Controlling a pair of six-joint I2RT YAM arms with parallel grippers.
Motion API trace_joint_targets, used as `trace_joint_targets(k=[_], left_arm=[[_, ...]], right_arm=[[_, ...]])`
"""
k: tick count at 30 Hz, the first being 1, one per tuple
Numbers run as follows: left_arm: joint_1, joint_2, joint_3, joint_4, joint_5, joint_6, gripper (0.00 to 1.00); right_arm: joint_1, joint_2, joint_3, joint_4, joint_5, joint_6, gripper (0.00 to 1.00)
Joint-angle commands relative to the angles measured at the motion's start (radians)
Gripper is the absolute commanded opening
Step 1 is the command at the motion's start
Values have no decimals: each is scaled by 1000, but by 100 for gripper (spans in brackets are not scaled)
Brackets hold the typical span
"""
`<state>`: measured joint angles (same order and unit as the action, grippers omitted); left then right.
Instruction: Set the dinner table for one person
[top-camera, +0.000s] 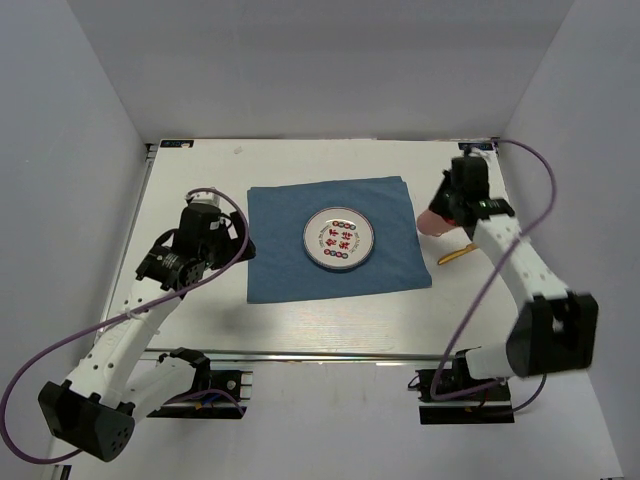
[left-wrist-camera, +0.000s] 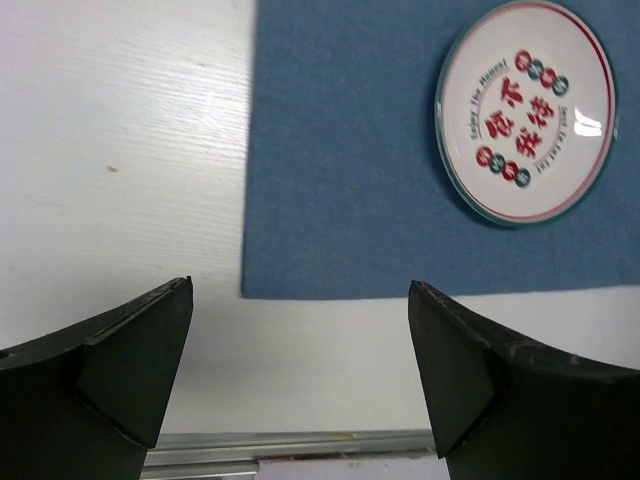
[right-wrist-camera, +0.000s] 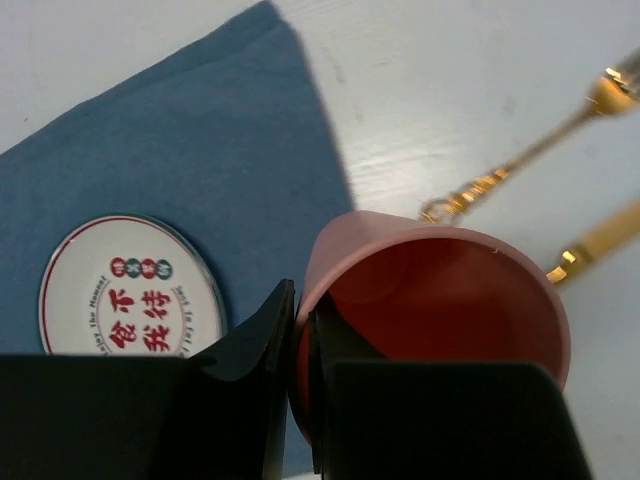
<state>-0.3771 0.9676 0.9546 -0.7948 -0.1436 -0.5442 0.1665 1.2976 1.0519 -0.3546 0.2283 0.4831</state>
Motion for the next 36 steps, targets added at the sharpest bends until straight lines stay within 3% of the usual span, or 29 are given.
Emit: trace_joint_targets(k=[1, 11, 14, 18, 24, 36], left_arm=[[-3, -15, 41, -58, -141, 47, 98], [6, -56, -31, 5, -139, 47, 98], [6, -44, -36, 12, -113, 56, 98], [6, -36, -34, 12, -111, 58, 98], [6, -47, -34, 16, -106, 59, 98], [6, -56, -39, 25, -91, 69, 98]], right_arm=[[56, 238, 237, 11, -174, -121, 0], [154, 765, 940, -311, 40, -270, 0], [169, 856, 1042, -349, 51, -287, 0], [198, 911, 1094, -374, 81, -272, 0], [229, 882, 1007, -307, 132, -273, 0], [240, 959, 1011, -270, 146, -268, 0]])
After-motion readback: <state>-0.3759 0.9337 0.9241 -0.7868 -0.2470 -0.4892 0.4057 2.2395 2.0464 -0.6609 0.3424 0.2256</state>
